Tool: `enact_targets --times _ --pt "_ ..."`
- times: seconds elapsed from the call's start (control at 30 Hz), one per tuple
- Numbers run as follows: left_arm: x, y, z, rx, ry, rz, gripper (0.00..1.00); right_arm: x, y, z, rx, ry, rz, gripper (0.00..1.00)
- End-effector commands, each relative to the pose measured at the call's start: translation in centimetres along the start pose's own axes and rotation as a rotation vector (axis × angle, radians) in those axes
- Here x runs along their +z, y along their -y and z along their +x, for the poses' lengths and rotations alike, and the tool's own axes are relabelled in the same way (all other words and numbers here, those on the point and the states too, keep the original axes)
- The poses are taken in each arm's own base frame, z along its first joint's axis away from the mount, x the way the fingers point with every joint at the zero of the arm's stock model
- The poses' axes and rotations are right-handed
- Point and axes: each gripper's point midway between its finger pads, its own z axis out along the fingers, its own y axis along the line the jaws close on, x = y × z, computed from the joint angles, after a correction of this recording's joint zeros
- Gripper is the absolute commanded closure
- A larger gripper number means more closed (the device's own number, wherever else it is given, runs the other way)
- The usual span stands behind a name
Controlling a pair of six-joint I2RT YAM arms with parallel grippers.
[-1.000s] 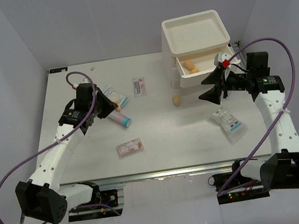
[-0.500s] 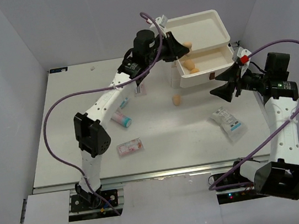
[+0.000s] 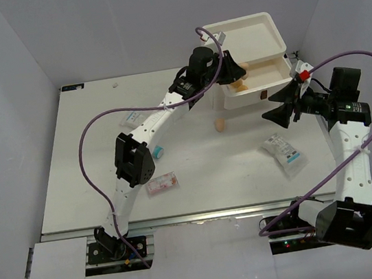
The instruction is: Organize the makeup
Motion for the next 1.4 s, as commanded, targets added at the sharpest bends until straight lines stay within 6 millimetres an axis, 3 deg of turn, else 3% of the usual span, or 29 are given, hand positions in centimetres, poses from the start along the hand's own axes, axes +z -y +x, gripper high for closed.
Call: enact_targets --times 0.0,0.23,0.43,0.6,0.67,0.77,0.87,0.93,1.07,1.2,1.27,1.37 --pt "-2.0 3.8 -4.6 0.034 0.101 0.058 0.54 0.0 0.2 0.6 0.011 -0.005 -0.004 0.26" --pt "-2.9 4.6 -5.1 0.042 0.101 0.068 0.36 0.2 0.6 1.3 -0.009 -0.028 -0.026 0.26" --pt "-4.2 5.8 -6.5 0.067 0.125 0.08 0.34 0.9 0.1 2.2 -0.097 -0.094 -0.087 0.26" --pt "-9.6 7.6 -9.6 0.176 0.17 0.067 0.34 3.5 -2.9 4.4 -0.321 -0.267 -0.241 0.26" --pt "-12.6 6.7 -10.4 0.199 0.189 0.012 0.32 5.4 -4.1 4.6 -0.429 -0.296 -0.297 0.26" --pt "-17.5 4.7 -10.5 0.209 0.21 -0.084 0.3 7.6 -4.3 5.1 -0.497 -0.345 -0.295 0.26" --pt "-25.7 0.3 -8.1 0.177 0.232 -0.249 0.26 10.1 -4.5 6.3 -0.578 -0.449 -0.299 0.25" --pt "-30.1 -3.3 -6.3 0.127 0.252 -0.382 0.25 12.1 -6.2 7.0 -0.681 -0.497 -0.363 0.24" --pt "-36.8 -8.3 -2.6 0.01 0.291 -0.598 0.24 14.9 -6.0 8.7 -0.897 -0.583 -0.449 0.21" --pt "-40.3 -10.2 1.4 -0.112 0.327 -0.68 0.24 17.2 -4.1 11.7 -1.09 -0.667 -0.568 0.2" --pt "-41.1 -10.8 3.2 -0.169 0.342 -0.692 0.23 18.1 -3.0 12.6 -1.19 -0.693 -0.592 0.2" --pt "-41.7 -11.3 4.7 -0.204 0.344 -0.696 0.23 19.5 -1.4 15.2 -1.2 -0.779 -0.633 0.21"
